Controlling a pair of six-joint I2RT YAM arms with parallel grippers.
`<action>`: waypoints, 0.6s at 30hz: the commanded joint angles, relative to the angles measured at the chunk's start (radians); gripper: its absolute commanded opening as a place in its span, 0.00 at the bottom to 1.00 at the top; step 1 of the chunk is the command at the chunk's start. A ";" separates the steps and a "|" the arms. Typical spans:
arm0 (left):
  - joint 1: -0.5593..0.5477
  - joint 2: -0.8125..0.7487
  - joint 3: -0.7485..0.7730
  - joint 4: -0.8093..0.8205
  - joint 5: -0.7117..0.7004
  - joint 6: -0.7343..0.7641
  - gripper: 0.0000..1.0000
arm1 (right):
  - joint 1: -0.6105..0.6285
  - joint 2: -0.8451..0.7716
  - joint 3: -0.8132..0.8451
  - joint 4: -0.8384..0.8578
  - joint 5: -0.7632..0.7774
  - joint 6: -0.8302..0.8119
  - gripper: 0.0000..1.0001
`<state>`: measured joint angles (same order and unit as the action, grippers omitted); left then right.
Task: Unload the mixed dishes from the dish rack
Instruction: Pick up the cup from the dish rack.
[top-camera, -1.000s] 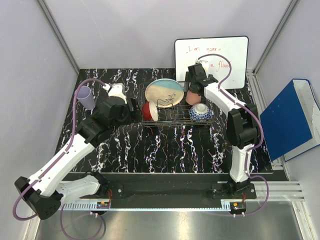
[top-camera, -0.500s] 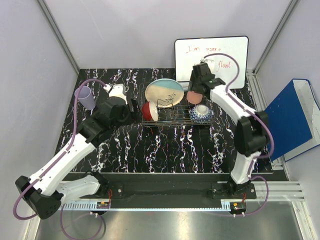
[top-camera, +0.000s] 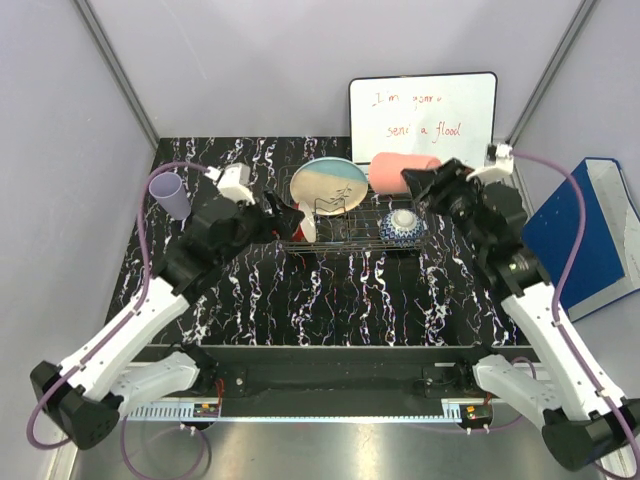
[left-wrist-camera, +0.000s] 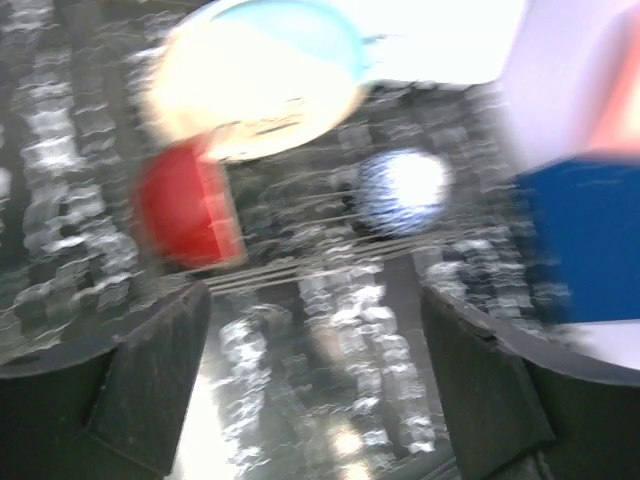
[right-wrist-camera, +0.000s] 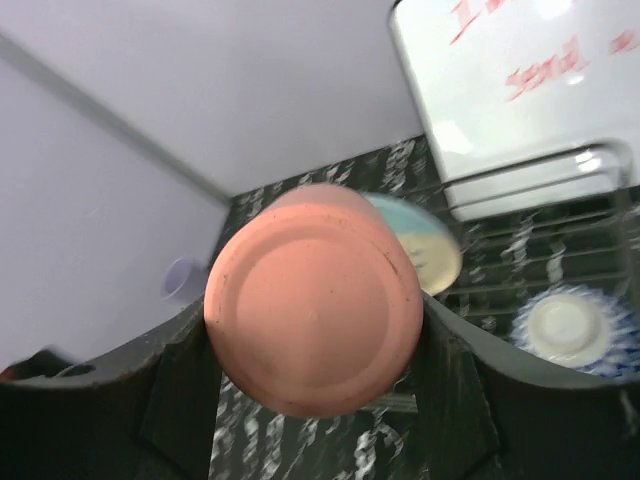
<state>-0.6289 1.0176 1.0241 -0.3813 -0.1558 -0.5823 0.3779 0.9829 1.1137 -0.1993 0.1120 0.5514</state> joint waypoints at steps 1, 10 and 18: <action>0.124 -0.120 -0.216 0.596 0.367 -0.204 0.94 | -0.023 -0.081 -0.259 0.399 -0.350 0.336 0.00; 0.232 0.012 -0.369 1.162 0.780 -0.588 0.94 | -0.027 0.013 -0.569 1.127 -0.548 0.728 0.00; 0.196 0.059 -0.352 1.174 0.799 -0.590 0.93 | -0.002 0.080 -0.534 1.173 -0.566 0.722 0.00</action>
<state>-0.4065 1.0588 0.6479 0.6632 0.5896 -1.1458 0.3584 1.0302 0.5217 0.8284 -0.4133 1.2392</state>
